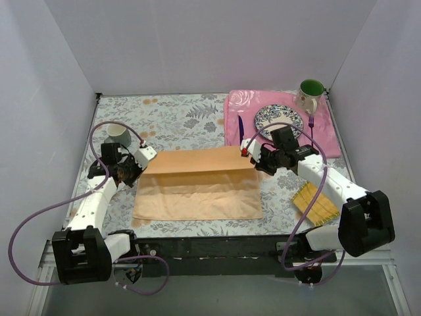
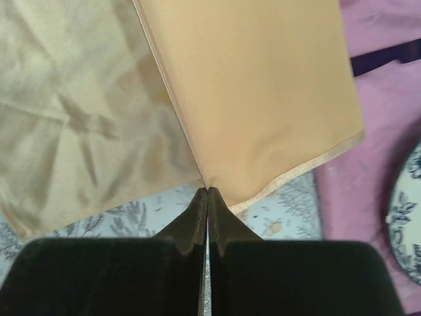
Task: Fold the napkin into a case and place the utensils inside
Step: Fold and flatten the napkin at the center of the board.
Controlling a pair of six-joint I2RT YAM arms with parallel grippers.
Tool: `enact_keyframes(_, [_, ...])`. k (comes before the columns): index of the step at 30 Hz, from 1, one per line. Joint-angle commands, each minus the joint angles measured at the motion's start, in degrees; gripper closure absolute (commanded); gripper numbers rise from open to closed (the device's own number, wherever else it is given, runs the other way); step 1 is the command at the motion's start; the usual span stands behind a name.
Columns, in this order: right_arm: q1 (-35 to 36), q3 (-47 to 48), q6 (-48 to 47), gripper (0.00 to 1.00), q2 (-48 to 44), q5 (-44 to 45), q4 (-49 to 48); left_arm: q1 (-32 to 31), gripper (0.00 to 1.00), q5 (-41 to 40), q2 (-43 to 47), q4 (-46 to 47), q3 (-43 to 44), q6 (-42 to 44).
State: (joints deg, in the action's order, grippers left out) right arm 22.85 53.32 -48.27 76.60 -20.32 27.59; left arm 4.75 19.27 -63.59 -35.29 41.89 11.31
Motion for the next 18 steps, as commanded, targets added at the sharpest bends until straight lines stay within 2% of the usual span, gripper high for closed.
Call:
enact_keyframes(1, [-0.1,-2.8,0.9,0.99,-4.0,0.5,4.3,0.3,1.0,-2.1,4.3,-4.3,-1.0,4.4])
enact_keyframes(9, [1.7,-5.0,0.4,0.99,-6.8,0.5,6.7,0.4,1.0,-2.0,6.9,-6.5,-2.6,5.4])
enact_keyframes(14, [3.4,-0.8,1.5,0.99,-9.3,-1.1,14.0,0.4,1.0,-0.9,8.7,-14.1,3.3,7.8])
enact_keyframes(18, [6.0,-4.5,2.4,0.99,-11.7,-0.2,13.6,0.4,1.0,-1.2,11.0,-18.6,2.2,11.8])
